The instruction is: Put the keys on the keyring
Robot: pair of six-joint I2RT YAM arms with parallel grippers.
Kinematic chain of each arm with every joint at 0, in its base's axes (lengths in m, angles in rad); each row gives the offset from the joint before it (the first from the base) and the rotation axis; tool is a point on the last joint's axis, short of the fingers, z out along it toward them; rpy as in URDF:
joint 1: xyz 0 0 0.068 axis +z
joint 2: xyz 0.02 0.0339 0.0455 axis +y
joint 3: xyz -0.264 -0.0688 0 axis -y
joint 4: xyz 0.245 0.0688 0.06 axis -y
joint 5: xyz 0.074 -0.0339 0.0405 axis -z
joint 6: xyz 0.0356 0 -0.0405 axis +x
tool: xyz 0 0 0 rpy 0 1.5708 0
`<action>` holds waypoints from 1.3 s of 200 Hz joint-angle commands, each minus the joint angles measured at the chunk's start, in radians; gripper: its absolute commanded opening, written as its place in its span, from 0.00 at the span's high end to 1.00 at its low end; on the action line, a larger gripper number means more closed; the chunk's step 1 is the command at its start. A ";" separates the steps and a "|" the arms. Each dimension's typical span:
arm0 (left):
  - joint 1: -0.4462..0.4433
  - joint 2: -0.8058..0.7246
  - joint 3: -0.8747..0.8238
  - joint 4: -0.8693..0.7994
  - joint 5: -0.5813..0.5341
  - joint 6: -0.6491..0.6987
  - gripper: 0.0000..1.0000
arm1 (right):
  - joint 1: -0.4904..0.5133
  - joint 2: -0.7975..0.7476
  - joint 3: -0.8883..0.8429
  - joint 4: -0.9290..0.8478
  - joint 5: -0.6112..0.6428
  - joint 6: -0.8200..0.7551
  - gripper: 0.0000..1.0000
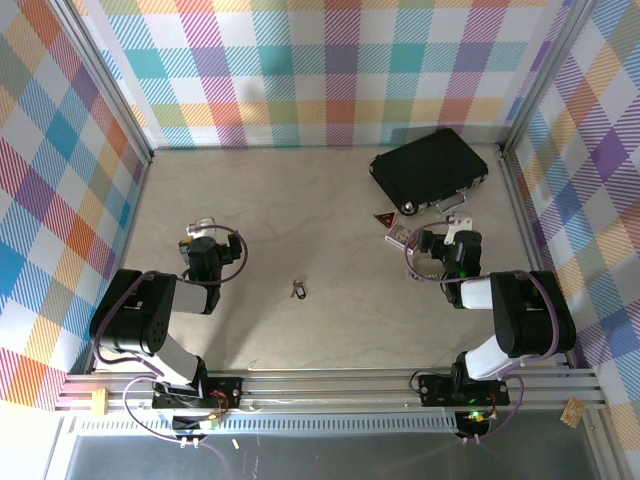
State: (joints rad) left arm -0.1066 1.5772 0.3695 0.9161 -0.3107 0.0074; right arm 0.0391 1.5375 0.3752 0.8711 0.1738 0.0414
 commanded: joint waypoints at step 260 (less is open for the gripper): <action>0.009 -0.120 0.115 -0.275 0.041 -0.003 0.00 | 0.019 -0.236 0.132 -0.376 -0.064 -0.025 0.01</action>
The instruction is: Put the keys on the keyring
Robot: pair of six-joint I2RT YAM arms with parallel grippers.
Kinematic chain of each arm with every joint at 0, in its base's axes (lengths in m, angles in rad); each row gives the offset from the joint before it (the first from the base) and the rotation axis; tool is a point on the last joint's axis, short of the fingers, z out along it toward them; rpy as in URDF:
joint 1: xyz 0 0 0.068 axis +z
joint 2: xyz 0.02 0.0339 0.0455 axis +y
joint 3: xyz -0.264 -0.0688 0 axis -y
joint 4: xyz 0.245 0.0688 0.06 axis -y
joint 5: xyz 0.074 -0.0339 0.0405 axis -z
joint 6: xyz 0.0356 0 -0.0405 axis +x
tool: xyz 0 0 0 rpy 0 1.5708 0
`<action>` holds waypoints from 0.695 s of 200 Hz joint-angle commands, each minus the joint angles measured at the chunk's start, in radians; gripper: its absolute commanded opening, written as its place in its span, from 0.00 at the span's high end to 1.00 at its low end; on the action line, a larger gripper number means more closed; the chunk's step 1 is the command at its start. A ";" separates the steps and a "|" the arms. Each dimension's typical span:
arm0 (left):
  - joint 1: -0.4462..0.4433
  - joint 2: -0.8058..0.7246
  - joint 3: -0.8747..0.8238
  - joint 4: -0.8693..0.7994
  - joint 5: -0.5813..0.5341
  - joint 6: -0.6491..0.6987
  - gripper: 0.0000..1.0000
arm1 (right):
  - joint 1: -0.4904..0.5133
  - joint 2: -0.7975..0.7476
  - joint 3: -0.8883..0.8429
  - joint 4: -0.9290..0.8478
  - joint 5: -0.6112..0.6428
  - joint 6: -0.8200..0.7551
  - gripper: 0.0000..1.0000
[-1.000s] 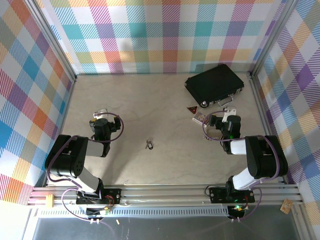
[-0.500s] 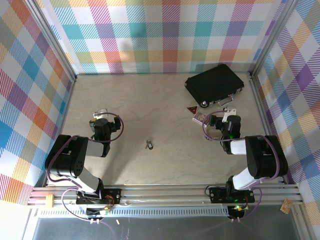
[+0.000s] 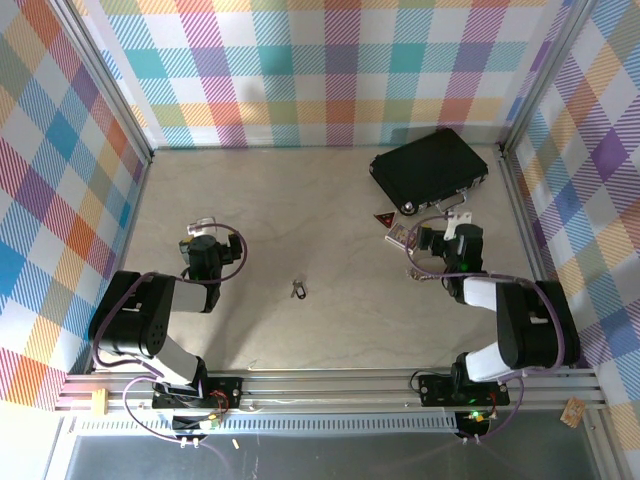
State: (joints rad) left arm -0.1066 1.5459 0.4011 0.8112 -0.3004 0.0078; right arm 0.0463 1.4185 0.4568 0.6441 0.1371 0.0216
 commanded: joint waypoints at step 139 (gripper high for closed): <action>-0.260 -0.289 0.470 -1.069 0.471 -0.331 0.00 | 0.051 -0.331 0.339 -1.203 -0.097 0.390 0.01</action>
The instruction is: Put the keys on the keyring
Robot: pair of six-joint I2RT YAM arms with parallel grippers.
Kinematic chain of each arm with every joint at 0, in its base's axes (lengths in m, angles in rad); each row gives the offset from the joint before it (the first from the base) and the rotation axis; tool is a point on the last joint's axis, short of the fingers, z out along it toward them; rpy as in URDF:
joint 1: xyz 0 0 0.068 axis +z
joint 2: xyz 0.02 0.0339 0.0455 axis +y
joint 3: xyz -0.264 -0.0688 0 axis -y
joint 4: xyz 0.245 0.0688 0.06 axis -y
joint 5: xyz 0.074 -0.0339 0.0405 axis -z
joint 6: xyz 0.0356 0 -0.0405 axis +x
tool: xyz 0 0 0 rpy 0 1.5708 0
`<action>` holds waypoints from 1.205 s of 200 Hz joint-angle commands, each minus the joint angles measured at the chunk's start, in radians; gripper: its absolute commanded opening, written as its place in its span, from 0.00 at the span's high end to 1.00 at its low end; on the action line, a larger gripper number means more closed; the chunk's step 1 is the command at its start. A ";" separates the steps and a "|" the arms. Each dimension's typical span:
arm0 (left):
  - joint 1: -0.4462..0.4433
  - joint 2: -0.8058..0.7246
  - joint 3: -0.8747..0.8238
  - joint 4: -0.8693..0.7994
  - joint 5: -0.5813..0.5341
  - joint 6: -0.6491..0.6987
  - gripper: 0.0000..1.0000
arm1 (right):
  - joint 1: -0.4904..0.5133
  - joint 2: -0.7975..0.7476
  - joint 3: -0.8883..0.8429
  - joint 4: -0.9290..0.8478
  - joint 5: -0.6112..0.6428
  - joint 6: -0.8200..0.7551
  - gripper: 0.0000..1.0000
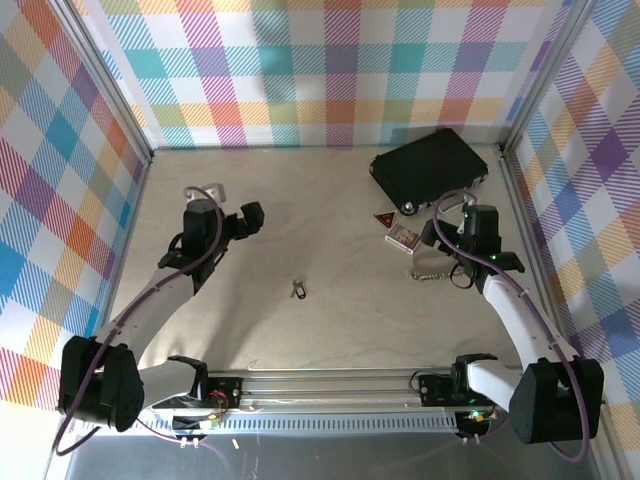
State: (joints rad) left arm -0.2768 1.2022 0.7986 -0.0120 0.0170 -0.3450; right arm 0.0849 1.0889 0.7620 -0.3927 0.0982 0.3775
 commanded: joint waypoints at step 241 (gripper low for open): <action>-0.472 -0.045 -0.127 0.057 0.337 -0.071 0.12 | 0.236 0.497 0.228 -0.226 0.038 -0.076 0.31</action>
State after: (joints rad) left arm -0.7460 1.1893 0.7010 0.0231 0.3477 -0.4118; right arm 0.2913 1.5517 0.9501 -0.6003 0.0456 0.3157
